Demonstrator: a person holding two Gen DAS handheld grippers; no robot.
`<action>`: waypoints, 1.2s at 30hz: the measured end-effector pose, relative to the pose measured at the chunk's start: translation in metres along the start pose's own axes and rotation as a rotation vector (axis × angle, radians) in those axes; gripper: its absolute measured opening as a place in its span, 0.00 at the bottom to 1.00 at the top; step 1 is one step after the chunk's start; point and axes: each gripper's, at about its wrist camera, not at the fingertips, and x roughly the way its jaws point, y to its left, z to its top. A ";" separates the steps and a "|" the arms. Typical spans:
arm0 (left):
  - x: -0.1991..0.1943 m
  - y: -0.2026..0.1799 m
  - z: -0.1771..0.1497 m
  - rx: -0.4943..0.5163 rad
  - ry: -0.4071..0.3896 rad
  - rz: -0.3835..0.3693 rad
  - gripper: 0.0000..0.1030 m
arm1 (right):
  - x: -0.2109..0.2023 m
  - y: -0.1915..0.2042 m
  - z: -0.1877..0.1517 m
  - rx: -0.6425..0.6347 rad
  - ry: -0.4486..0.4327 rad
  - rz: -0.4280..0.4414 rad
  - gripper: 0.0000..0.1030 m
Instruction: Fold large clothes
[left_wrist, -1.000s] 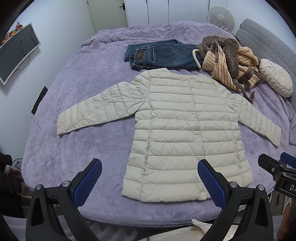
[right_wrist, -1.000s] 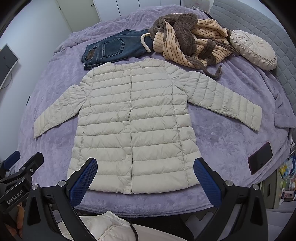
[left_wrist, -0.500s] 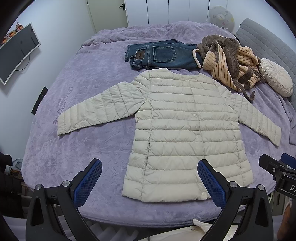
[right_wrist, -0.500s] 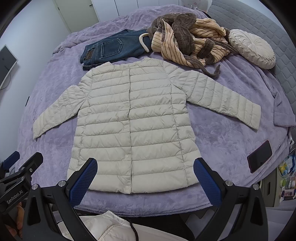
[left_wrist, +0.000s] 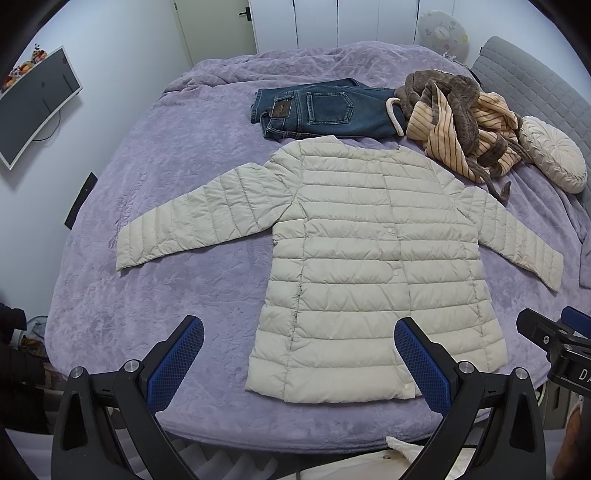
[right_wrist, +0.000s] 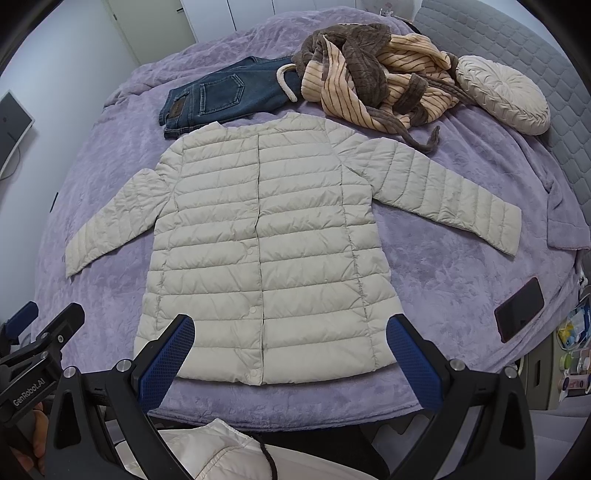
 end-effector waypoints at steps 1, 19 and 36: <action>0.000 0.000 0.000 0.001 0.001 -0.001 1.00 | 0.000 0.000 -0.001 -0.001 0.001 0.000 1.00; 0.001 0.001 -0.001 0.000 0.001 -0.001 1.00 | 0.002 -0.001 0.000 0.001 0.005 -0.001 1.00; 0.003 0.006 -0.001 -0.001 0.004 -0.001 1.00 | 0.003 0.001 0.004 0.002 0.008 0.001 1.00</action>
